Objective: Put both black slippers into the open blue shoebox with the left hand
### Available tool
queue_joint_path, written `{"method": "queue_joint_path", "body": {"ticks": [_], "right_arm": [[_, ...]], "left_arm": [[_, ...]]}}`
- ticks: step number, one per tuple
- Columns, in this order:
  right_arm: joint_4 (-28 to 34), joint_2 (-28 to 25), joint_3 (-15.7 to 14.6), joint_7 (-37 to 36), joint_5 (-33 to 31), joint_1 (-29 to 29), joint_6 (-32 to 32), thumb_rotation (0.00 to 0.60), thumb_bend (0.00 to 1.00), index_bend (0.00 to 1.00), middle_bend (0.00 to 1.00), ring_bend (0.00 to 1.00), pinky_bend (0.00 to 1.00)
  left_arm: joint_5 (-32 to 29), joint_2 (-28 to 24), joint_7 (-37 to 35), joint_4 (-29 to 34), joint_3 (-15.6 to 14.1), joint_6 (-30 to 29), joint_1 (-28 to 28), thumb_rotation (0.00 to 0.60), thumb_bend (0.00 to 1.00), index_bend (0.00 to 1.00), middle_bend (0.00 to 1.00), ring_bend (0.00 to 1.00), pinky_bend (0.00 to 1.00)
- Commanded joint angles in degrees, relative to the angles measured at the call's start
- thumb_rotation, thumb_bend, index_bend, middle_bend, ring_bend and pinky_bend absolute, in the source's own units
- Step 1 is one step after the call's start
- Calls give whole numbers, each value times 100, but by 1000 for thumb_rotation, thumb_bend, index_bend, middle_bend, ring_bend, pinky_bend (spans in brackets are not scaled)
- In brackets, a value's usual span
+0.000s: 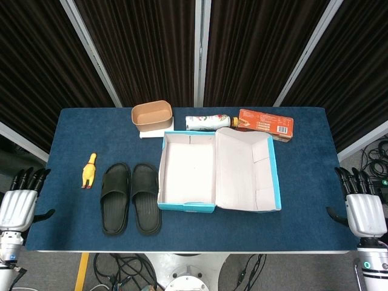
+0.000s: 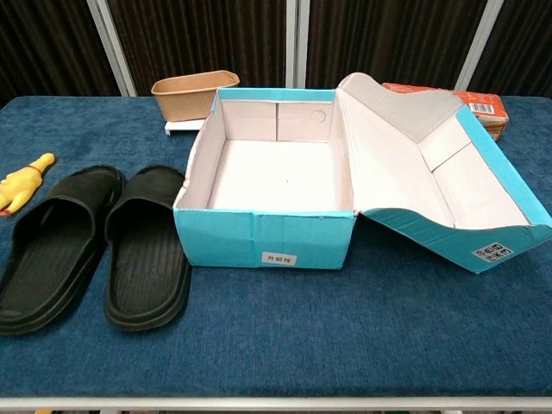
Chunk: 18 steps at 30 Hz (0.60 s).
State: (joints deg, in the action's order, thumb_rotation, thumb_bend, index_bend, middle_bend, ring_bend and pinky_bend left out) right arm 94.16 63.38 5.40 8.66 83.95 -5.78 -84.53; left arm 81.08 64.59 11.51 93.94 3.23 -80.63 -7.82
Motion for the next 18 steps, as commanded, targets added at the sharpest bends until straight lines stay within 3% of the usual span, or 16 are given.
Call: {"method": "queue_joint_path", "body": {"ticks": [1, 8, 13, 16, 18], "right_arm": [[13, -15, 6, -19, -6, 5, -9, 600, 73, 53, 95, 0, 59], [15, -61, -4, -134, 29, 41, -67, 600, 72, 54, 95, 0, 60], [-4, -113, 16, -210, 58, 62, -137, 600, 71, 54, 91, 0, 60], [18, -177, 37, -208, 72, 51, -146, 600, 73, 54, 88, 0, 60], [37, -222, 48, -209, 96, 38, -146, 600, 72, 54, 84, 0, 60]], "left_arm": [[-6, 12, -16, -2, 15, -12, -6, 600, 0, 99, 108, 0, 16], [26, -40, 11, -4, 92, -9, -93, 600, 0, 101, 108, 0, 17], [108, -127, -147, -17, 329, 108, -375, 600, 0, 130, 108, 0, 37], [208, -177, -263, -10, 514, 309, -685, 600, 0, 153, 108, 47, 111], [259, -240, -534, 86, 637, 585, -956, 600, 0, 159, 108, 103, 222]]}}
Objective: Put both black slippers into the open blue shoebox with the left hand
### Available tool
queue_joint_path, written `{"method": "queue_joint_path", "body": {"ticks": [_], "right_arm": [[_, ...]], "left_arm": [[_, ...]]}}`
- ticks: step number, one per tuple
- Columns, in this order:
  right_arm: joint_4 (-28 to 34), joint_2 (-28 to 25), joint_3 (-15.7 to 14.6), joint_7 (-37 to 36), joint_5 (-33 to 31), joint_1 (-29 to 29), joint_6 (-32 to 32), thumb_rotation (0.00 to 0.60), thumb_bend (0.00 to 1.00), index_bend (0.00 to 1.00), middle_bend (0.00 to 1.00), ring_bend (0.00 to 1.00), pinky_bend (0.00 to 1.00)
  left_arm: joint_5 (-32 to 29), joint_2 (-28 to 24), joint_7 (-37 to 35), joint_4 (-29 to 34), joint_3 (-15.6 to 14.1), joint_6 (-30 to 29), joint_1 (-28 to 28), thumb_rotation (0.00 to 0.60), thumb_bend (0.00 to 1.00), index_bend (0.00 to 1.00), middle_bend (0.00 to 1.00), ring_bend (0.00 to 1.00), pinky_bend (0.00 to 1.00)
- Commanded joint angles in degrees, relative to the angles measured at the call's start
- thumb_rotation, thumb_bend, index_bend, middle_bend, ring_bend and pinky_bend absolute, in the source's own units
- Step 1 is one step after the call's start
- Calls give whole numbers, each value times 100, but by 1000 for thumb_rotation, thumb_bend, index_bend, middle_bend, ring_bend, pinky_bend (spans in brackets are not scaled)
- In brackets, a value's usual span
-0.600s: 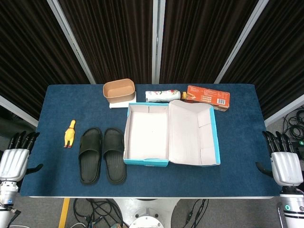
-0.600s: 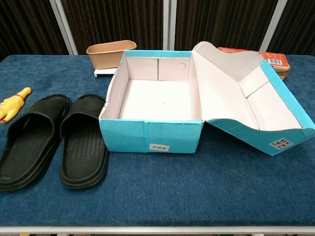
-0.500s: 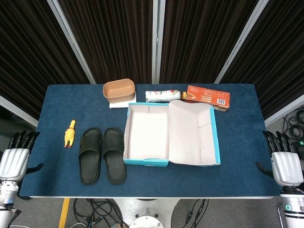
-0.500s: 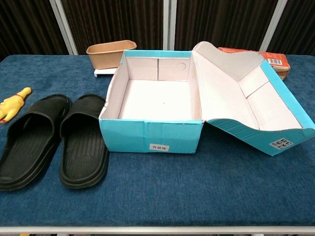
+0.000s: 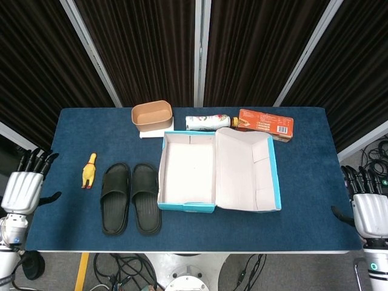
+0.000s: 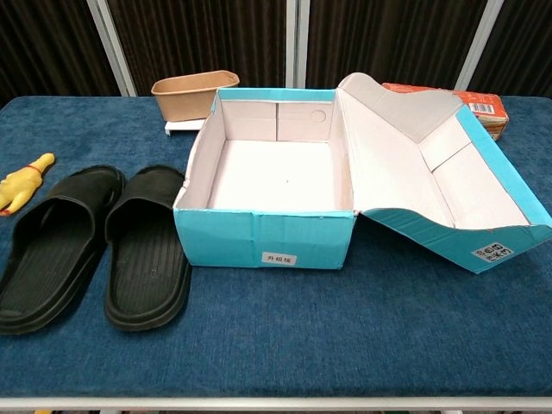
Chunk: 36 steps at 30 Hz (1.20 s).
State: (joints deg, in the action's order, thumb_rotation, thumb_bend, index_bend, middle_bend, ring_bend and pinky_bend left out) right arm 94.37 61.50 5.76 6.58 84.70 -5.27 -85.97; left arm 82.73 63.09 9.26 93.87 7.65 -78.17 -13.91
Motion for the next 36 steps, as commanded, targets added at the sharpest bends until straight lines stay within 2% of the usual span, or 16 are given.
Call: {"method": "queue_joint_path", "body": {"ticks": [1, 3, 5, 8, 11, 16, 19, 26, 36], "right_arm": [[18, -44, 16, -8, 35, -22, 0, 600, 73, 54, 82, 0, 60], [2, -52, 22, -51, 55, -55, 37, 600, 72, 54, 79, 0, 60], [-21, -48, 20, -116, 61, -78, 79, 600, 72, 54, 77, 0, 60], [-61, -64, 7, -192, 83, -93, 109, 600, 73, 54, 76, 0, 60], [-86, -108, -4, -242, 83, -75, 97, 600, 73, 54, 74, 0, 60], [-112, -163, -13, -351, 34, -29, 79, 600, 73, 55, 71, 0, 60], [-144, -175, -19, -408, 7, -19, 95, 600, 73, 55, 70, 0, 60], [-236, -156, -38, -554, -24, -23, 161, 600, 73, 55, 70, 0, 60], [-382, -124, -60, -724, -31, -30, 220, 600, 73, 55, 70, 0, 60]], "left_arm": [[77, -108, -403, 126, 258, 484, -475, 600, 0, 159, 108, 121, 276], [6, -57, -509, 102, 429, 791, -795, 600, 0, 177, 131, 199, 445], [-161, 62, -546, 58, 546, 1127, -1071, 600, 0, 216, 195, 327, 591], [-526, 193, -715, 127, 637, 1918, -1537, 600, 0, 229, 221, 506, 715], [-907, 344, -706, 130, 621, 2725, -1983, 600, 0, 211, 220, 603, 805], [-1489, 606, -659, 136, 544, 3492, -2422, 600, 0, 149, 181, 659, 855], [-1834, 748, -452, 97, 443, 3773, -2636, 600, 0, 112, 123, 674, 869], [-2774, 1034, 162, 76, 183, 3934, -3001, 600, 0, 67, 50, 686, 875], [-4004, 1394, 516, -238, -31, 3985, -3542, 600, 0, 63, 45, 695, 876]]}}
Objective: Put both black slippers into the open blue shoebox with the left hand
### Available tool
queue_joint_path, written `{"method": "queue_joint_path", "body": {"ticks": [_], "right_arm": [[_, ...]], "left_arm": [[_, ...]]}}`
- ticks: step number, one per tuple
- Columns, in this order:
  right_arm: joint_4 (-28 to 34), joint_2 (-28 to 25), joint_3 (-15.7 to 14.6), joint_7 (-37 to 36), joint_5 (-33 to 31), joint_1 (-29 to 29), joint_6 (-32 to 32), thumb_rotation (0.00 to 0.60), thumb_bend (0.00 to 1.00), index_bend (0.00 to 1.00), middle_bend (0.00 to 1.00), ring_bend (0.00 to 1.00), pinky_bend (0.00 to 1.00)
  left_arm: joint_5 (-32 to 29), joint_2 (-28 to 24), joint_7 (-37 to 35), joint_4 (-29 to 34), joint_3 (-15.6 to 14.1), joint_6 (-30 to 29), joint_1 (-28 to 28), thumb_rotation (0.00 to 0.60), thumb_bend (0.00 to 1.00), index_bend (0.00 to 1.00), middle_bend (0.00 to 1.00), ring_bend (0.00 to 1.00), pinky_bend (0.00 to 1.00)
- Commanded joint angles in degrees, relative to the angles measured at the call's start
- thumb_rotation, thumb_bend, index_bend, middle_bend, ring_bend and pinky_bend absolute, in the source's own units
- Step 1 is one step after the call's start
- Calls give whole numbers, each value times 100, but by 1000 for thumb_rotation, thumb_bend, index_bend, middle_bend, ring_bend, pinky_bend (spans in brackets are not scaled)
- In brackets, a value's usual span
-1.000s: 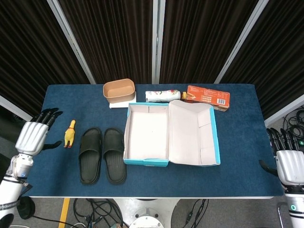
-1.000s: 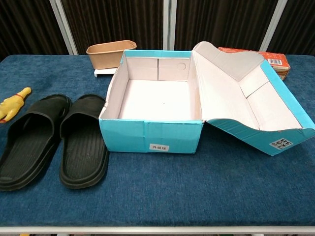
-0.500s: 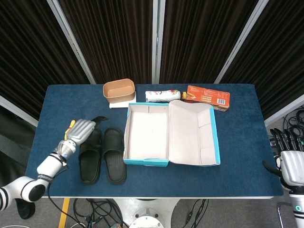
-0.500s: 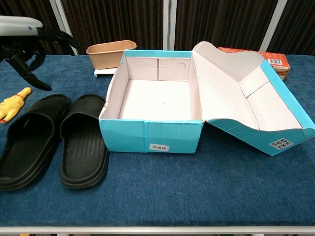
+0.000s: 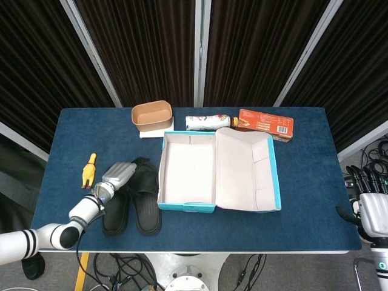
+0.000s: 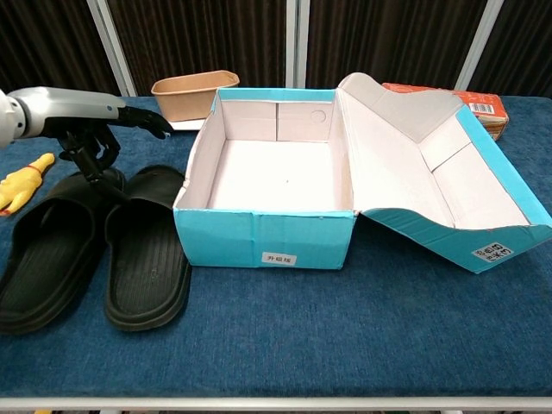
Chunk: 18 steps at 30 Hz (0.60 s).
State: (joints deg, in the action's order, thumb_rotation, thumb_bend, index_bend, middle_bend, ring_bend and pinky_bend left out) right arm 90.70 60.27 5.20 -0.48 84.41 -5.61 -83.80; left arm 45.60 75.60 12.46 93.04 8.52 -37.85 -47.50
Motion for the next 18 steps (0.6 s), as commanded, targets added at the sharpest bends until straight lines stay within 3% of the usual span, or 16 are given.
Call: {"method": "queue_joint_path", "body": {"ticks": [1, 13, 15, 18], "right_arm": [[-26, -4, -6, -29, -9, 8, 6, 600, 73, 56, 70, 0, 60], [-102, 15, -27, -130, -36, 17, 49, 600, 73, 56, 69, 0, 60], [-111, 22, -26, -140, -42, 25, 39, 600, 73, 56, 69, 0, 60], [-123, 34, -30, -159, -53, 32, 42, 600, 73, 56, 69, 0, 60]], "left_arm": [[-388, 167, 243, -175, -154, -63, -221, 600, 0, 63, 45, 695, 876], [-1308, 518, 503, -662, -498, 98, -653, 600, 0, 65, 46, 699, 879], [-1406, 561, 416, -773, -505, 229, -691, 600, 0, 104, 84, 715, 879], [-1448, 680, 373, -976, -542, 178, -706, 600, 0, 249, 234, 773, 902]]}}
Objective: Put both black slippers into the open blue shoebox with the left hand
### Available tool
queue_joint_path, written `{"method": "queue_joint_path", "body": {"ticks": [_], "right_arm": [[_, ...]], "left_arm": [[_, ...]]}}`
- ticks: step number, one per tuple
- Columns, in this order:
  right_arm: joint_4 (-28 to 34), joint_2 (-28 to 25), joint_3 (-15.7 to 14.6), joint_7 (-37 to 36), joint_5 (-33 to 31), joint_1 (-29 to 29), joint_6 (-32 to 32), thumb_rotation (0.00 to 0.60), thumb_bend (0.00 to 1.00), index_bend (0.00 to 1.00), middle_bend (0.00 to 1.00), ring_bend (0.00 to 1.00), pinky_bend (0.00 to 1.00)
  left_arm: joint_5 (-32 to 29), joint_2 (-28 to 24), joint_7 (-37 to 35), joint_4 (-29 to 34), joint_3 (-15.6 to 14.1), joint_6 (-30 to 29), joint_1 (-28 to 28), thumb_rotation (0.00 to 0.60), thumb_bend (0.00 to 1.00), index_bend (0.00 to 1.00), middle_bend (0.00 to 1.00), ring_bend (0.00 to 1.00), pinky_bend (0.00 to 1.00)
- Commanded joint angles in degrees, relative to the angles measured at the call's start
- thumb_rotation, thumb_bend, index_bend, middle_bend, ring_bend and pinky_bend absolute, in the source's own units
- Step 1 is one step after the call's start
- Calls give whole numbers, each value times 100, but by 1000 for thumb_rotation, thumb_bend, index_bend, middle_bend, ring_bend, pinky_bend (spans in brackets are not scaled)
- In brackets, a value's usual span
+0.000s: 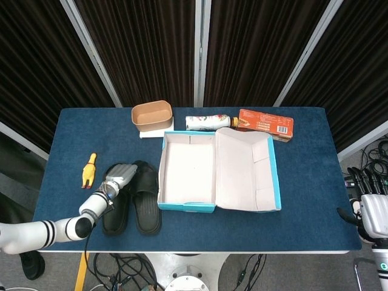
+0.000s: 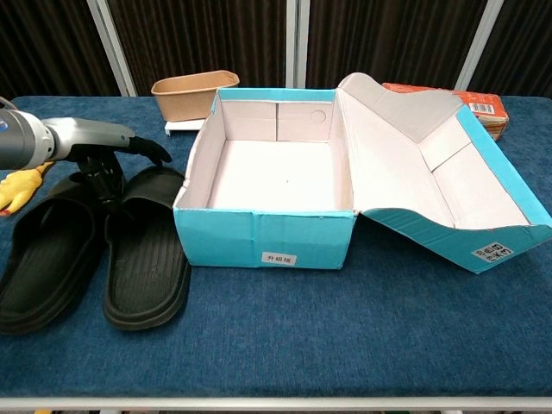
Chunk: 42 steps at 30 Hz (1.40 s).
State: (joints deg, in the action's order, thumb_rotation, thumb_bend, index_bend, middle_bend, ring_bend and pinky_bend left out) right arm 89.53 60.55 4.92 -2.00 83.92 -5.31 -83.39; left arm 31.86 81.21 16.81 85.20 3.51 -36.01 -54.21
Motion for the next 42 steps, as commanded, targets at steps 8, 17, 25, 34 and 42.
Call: {"method": "queue_joint_path", "body": {"ticks": [8, 17, 25, 34, 42], "right_arm": [[-2, 5, 6, -7, -4, 7, -11, 600, 73, 56, 69, 0, 61], [47, -28, 10, 25, 14, 42, -87, 600, 73, 56, 69, 0, 61], [109, -76, 8, 98, 53, 81, -173, 600, 73, 56, 69, 0, 60], [320, -239, 41, 302, 81, 60, -196, 600, 73, 56, 69, 0, 60], [696, -502, 97, 675, 66, 74, -282, 600, 74, 56, 69, 0, 60]], "left_arm": [[76, 177, -356, -200, 87, -429, 180, 600, 0, 537, 557, 878, 952], [640, -618, -1052, 648, 508, -1122, 710, 600, 0, 543, 561, 877, 952], [1231, -1128, -2383, 1041, 1294, -1575, 1242, 600, 0, 542, 554, 852, 942], [2299, -262, -4267, 336, 2280, -1208, 871, 600, 0, 540, 547, 772, 909], [2511, 961, -4862, -873, 2508, -745, 57, 600, 0, 537, 547, 752, 876]]}}
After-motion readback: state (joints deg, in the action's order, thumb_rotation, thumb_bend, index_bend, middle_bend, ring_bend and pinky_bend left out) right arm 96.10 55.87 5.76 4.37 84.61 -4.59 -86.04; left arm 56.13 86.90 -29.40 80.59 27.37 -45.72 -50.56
